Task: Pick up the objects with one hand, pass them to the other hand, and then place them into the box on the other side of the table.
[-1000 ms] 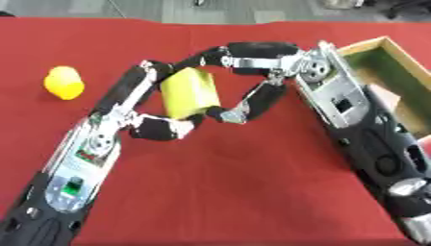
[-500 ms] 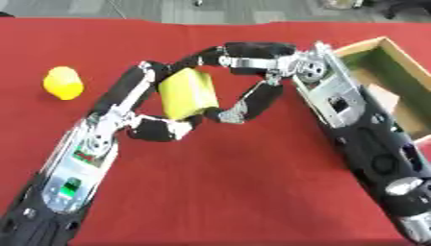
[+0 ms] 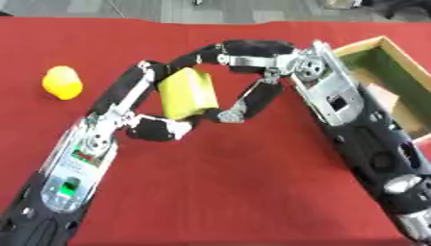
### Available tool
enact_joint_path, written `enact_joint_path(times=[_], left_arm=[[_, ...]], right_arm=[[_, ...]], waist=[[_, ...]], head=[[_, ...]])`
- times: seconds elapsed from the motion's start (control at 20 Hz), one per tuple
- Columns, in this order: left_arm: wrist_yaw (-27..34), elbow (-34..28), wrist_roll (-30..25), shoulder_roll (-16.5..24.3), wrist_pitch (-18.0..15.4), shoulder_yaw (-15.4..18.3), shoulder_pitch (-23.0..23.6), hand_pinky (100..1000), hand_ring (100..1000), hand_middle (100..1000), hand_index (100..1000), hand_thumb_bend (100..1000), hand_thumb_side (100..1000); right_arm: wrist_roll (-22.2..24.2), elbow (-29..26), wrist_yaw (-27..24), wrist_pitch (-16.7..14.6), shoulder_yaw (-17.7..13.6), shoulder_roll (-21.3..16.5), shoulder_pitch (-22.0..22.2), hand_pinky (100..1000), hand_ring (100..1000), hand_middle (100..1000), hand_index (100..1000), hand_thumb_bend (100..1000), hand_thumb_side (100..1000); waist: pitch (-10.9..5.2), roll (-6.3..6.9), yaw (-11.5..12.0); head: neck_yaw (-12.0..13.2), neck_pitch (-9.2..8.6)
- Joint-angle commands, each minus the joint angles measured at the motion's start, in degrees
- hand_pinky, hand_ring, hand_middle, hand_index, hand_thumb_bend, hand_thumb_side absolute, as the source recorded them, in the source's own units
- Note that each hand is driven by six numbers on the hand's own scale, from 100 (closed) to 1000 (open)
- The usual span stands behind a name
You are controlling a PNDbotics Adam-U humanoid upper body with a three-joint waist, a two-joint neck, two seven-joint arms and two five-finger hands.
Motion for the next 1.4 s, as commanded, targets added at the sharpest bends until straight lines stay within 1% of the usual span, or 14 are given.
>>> enact_joint_path(times=[0.05, 0.2, 0.25, 0.3, 0.35, 0.5, 0.65, 0.85, 1.0, 1.1, 1.2, 1.25, 1.3, 1.4], left_arm=[[1.6, -10.6, 0.0, -1.9, -1.6, -1.4, -4.0, 630, 504, 457, 555, 100, 174], [2.0, -10.6, -0.1, -2.0, -1.8, -1.4, -4.2, 630, 504, 457, 556, 100, 175], [2.0, -10.6, -0.1, -2.0, -1.8, -1.4, -4.2, 629, 503, 457, 557, 100, 182], [2.2, -10.6, -0.1, -2.1, -1.9, -1.5, -4.3, 630, 503, 457, 557, 100, 182], [2.4, -10.6, 0.0, -2.2, -2.0, -1.5, -4.3, 629, 503, 458, 558, 100, 182], [2.9, -10.6, 0.1, -2.3, -2.3, -1.5, -4.6, 630, 503, 458, 559, 100, 184], [3.3, -10.6, 0.2, -2.5, -2.6, -1.5, -4.8, 629, 503, 458, 560, 100, 187], [3.7, -10.5, 0.1, -2.8, -2.8, -1.5, -5.0, 628, 503, 458, 565, 100, 195], [4.0, -10.3, 0.2, -3.0, -2.9, -1.5, -5.3, 627, 502, 457, 569, 100, 199], [4.1, -10.2, 0.5, -3.2, -2.9, -1.4, -5.4, 625, 501, 457, 572, 100, 207], [4.1, -10.1, 1.0, -3.3, -2.9, -1.4, -5.4, 624, 500, 458, 580, 100, 230], [4.0, -10.0, 1.2, -3.4, -2.8, -1.4, -5.4, 623, 500, 459, 589, 100, 233], [3.9, -10.0, 1.5, -3.4, -2.8, -1.4, -5.4, 623, 500, 459, 591, 100, 238], [3.8, -9.9, 2.0, -3.4, -2.7, -1.4, -5.4, 623, 500, 461, 600, 100, 246]], right_arm=[[2.2, 3.4, 4.0, -1.5, 1.2, -0.5, -0.1, 1000, 1000, 862, 1000, 250, 299], [2.1, 3.5, 3.9, -1.3, 1.3, -0.4, -0.1, 1000, 1000, 859, 1000, 245, 298], [2.1, 3.5, 3.9, -1.2, 1.3, -0.4, -0.1, 1000, 1000, 819, 1000, 220, 316], [2.1, 3.6, 3.9, -1.1, 1.4, -0.4, -0.1, 1000, 1000, 813, 997, 220, 318], [2.1, 3.6, 3.9, -1.1, 1.4, -0.4, -0.1, 1000, 1000, 803, 978, 220, 317], [2.1, 3.7, 3.9, -1.1, 1.5, -0.3, -0.1, 1000, 1000, 792, 959, 223, 318], [2.2, 3.8, 3.9, -1.2, 1.7, -0.3, -0.1, 1000, 1000, 744, 904, 210, 325], [2.3, 3.9, 4.1, -1.2, 1.7, -0.3, -0.1, 1000, 1000, 707, 872, 207, 310], [2.3, 3.9, 4.3, -1.4, 1.9, -0.2, -0.1, 1000, 1000, 681, 853, 194, 316], [2.4, 3.9, 4.3, -1.4, 1.9, -0.2, 0.0, 998, 1000, 643, 830, 179, 316], [2.7, 4.0, 4.2, -1.4, 2.0, -0.2, 0.0, 981, 1000, 583, 780, 130, 315], [2.9, 4.1, 4.0, -1.4, 2.0, -0.2, 0.1, 954, 1000, 536, 738, 100, 313], [3.1, 4.1, 3.6, -1.5, 2.1, -0.2, 0.1, 942, 1000, 518, 720, 100, 315], [3.6, 4.0, 2.6, -1.4, 2.1, -0.2, 0.1, 912, 961, 477, 674, 100, 298]], waist=[[-1.07, 0.12, -0.1], [-1.07, 0.14, -0.1], [-1.07, 0.13, -0.1], [-1.06, 0.1, -0.1], [-1.06, 0.08, -0.1], [-1.11, 0.03, -0.1], [-1.17, -0.02, -0.1], [-1.19, -0.1, -0.1], [-1.17, -0.13, -0.1], [-1.11, -0.13, -0.2], [-1.08, -0.16, -0.2], [-1.09, -0.16, -0.2], [-1.11, -0.17, -0.2], [-1.14, -0.15, -0.3]], head=[[0.0, 0.08], [0.1, 0.07], [0.1, 0.02], [0.1, -0.15], [0.1, -0.22], [0.1, -0.12], [0.1, -0.12], [0.3, -0.09], [0.3, 0.02], [0.4, -0.19], [0.3, -0.34], [0.3, -0.29], [0.3, -0.21], [0.2, 0.0]])
